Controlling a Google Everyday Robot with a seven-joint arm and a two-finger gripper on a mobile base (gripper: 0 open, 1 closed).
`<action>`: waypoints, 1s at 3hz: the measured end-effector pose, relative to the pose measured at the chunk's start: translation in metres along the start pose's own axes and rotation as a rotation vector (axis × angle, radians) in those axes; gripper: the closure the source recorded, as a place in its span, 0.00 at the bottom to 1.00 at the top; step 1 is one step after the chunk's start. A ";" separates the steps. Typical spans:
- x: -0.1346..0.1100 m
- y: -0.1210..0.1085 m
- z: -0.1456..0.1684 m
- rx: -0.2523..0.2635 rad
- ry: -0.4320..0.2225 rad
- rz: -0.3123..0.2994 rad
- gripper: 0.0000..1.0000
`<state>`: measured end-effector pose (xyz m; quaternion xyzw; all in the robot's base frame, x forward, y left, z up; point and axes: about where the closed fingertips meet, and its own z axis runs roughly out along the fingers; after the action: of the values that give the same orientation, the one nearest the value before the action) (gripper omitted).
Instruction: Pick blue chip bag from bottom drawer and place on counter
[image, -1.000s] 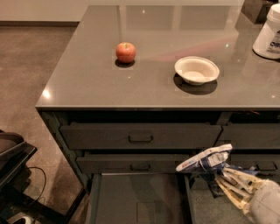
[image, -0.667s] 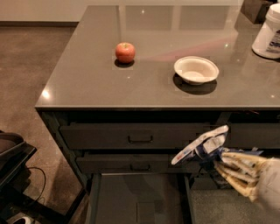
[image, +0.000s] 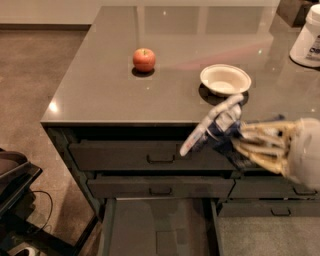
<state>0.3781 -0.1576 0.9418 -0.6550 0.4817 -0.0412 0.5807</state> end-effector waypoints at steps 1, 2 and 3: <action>-0.004 -0.034 0.031 0.013 -0.148 -0.047 1.00; -0.021 -0.063 0.065 0.035 -0.289 -0.094 1.00; -0.021 -0.063 0.065 0.035 -0.289 -0.094 1.00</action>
Offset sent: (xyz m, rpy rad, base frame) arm 0.0926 0.0684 0.0617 0.2014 -0.2143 0.3387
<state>0.4435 -0.1051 0.9815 -0.6657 0.3610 0.0177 0.6528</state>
